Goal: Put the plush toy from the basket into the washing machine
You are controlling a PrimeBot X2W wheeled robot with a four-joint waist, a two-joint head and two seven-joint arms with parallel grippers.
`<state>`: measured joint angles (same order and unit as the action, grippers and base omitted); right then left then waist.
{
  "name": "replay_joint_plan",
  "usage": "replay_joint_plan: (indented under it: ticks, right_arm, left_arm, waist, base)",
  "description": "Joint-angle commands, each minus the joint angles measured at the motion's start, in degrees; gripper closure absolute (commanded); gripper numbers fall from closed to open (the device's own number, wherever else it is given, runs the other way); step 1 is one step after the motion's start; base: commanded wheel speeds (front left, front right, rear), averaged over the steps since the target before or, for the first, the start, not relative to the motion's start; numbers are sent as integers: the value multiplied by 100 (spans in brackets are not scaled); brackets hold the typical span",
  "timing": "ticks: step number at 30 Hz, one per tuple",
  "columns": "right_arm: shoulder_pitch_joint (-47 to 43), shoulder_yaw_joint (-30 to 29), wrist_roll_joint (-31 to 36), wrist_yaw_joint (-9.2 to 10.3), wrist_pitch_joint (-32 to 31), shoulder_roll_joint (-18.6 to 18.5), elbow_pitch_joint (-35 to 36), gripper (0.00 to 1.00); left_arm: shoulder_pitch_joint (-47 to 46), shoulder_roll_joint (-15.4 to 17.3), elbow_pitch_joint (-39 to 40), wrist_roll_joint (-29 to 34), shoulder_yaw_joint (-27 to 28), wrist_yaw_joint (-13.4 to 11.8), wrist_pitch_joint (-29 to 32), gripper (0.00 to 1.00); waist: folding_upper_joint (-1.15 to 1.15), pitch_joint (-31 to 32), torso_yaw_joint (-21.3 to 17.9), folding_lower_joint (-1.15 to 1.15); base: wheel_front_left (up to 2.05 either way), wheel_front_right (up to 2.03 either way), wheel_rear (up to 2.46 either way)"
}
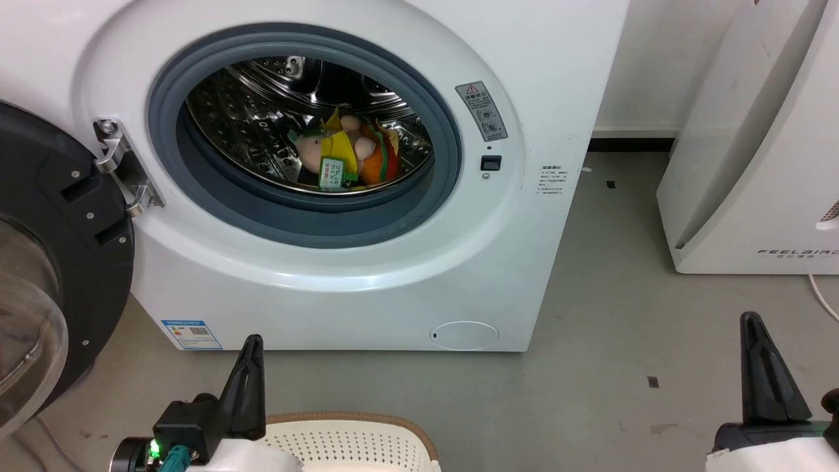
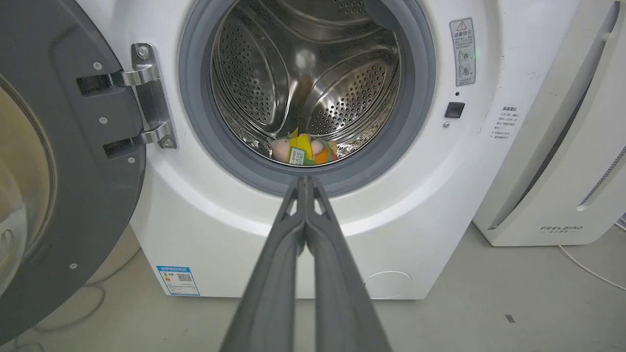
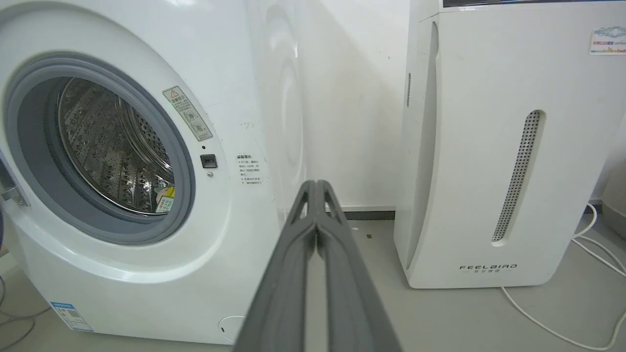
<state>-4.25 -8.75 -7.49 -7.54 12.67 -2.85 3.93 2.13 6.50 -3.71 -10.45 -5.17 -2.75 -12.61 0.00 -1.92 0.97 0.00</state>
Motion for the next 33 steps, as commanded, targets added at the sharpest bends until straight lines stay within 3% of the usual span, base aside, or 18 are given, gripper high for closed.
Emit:
replay_joint_plan:
  ticks: [1,33]
  right_arm:
    - [56,32,68,1,-34,0,-29,100]
    - [169,289,276,2,-410,-1,-140,100]
  left_arm:
    - [-33,-13,47,64,21,36,32,100]
    - [-88,-119,146,363,173,109,407,100]
  waist:
    - [0,3,-1,0]
    - [0,60,-30,0]
  base:
    - [0,0,0]
    - [0,0,0]
